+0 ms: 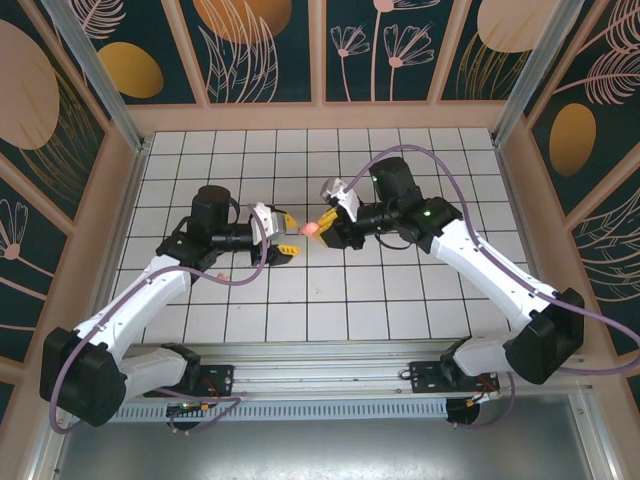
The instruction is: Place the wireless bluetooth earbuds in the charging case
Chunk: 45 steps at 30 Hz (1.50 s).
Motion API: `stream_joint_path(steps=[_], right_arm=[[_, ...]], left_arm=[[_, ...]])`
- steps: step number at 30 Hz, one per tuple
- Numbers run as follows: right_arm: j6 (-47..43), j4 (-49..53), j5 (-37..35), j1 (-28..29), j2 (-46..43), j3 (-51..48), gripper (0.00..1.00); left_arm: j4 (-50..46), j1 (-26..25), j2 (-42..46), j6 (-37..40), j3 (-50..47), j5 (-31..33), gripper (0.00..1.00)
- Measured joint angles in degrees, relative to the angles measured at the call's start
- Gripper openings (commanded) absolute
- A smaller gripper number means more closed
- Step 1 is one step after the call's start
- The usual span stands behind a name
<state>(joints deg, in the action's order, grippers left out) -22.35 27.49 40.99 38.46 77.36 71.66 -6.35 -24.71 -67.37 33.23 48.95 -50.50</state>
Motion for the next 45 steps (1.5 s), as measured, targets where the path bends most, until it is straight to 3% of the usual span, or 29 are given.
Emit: stream_joint_path(steps=[4, 22, 29, 34, 40, 45], right_arm=[[-4.3, 3.7, -1.3, 3.0, 1.7, 2.0, 0.25], [-9.3, 7.7, -3.0, 5.0, 5.1, 5.6, 0.25], [-8.9, 6.8, -4.9, 5.1, 4.7, 5.4, 0.38], [-7.1, 3.4, -7.1, 4.7, 0.9, 2.9, 0.46], [-4.2, -2.8, -10.0, 3.0, -7.9, -3.7, 0.47], [-0.6, -8.2, -8.9, -2.3, -13.7, -8.2, 0.47]], left_arm=[[-1.5, 0.0, -1.0, 2.1, 1.7, -1.8, 0.54], [-6.5, -1.1, -1.7, 7.6, 2.5, -4.3, 0.16], [-6.1, -1.1, -0.7, 7.4, 2.3, -3.0, 0.13], [-1.4, -1.2, 1.4, 2.5, -0.7, -2.0, 0.13], [7.3, -1.2, 1.6, -8.3, -4.8, -1.6, 0.13], [13.0, -1.2, 1.3, -15.2, -6.4, -2.0, 0.13]])
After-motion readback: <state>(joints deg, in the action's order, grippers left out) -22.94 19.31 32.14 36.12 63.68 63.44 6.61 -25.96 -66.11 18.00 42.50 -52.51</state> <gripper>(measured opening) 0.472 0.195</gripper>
